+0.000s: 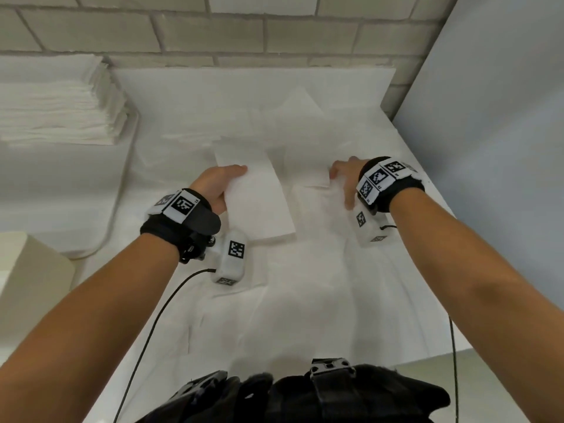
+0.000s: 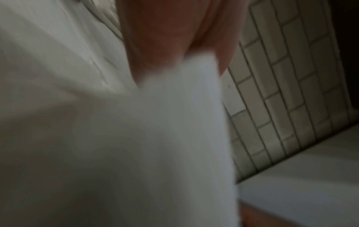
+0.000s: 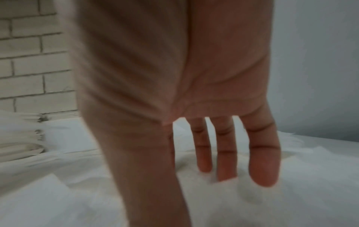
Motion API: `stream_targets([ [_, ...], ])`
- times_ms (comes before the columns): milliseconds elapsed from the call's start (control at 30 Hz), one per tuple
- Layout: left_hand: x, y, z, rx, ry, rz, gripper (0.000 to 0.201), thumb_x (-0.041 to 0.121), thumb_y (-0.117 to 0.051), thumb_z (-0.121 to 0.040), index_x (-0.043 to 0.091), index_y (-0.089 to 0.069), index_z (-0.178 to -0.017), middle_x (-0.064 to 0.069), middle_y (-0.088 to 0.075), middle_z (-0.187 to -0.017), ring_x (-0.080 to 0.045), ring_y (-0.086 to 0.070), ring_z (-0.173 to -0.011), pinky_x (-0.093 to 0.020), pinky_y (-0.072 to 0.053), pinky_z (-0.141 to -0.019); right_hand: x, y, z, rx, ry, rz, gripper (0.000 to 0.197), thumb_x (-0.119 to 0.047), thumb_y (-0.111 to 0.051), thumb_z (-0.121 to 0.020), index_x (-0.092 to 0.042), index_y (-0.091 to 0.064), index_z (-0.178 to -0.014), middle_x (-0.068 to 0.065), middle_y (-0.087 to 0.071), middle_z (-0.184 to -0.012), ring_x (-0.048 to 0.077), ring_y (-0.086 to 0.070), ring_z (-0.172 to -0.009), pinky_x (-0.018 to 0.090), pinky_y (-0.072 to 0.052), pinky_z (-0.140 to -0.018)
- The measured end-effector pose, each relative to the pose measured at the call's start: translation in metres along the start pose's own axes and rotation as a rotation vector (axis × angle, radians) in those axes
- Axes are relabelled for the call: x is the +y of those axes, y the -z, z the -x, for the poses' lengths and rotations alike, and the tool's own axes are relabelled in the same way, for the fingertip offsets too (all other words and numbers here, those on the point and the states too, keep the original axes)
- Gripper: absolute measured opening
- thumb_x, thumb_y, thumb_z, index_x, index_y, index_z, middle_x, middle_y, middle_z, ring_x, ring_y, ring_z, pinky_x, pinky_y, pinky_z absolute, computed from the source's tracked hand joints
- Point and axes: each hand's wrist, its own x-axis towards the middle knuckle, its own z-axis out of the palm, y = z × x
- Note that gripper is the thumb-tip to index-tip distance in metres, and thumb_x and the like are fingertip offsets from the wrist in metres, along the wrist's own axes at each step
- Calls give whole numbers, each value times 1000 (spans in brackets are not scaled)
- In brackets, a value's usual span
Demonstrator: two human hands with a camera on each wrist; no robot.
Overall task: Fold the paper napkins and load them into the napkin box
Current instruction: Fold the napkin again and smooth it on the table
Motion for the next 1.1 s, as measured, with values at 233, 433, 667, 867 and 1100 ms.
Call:
stream_targets([
  [233, -14, -12, -9, -76, 70, 5, 14, 3, -46, -95, 6, -59, -97, -5, -72, -81, -13, -70, -66, -25, -58, -63, 7, -1, -10, -103, 93, -97, 22, -19, -81, -67, -18, -60, -73, -5, -59, -77, 21, -58, -84, 31, -48, -76],
  [433, -12, -15, -13, -31, 42, 17, 11, 8, -49, -95, 8, -60, -95, -6, -67, -91, -13, -68, -71, -24, -57, -65, -7, -7, -6, -94, 223, -105, 64, -25, -83, -66, -30, -49, -121, -2, -33, -109, 19, -33, -103, 38, -37, -97],
  [667, -14, -14, -12, -7, 41, 21, 12, 9, -49, -95, 7, -60, -92, -5, -67, -87, -13, -67, -71, -24, -56, -67, -5, -8, -4, -115, 262, -124, 26, -25, -80, -71, -22, -59, -86, -7, -44, -85, 10, -43, -82, 24, -40, -74],
  [867, -10, -15, -11, -1, 40, 57, 12, 8, -48, -96, 7, -60, -93, -4, -68, -84, -12, -69, -66, -21, -57, -60, -4, -4, -11, -114, 272, -238, 57, -18, -81, -70, -23, -52, -118, -1, -45, -93, 14, -47, -74, 23, -42, -72],
  [1100, -10, -15, -9, -19, 35, 30, 12, 9, -48, -96, 6, -59, -100, -7, -65, -95, -16, -65, -81, -22, -57, -62, -4, 2, -8, -141, 293, -170, 26, -17, -73, -78, -15, -54, -95, -11, -43, -74, 13, -44, -73, 21, -35, -61],
])
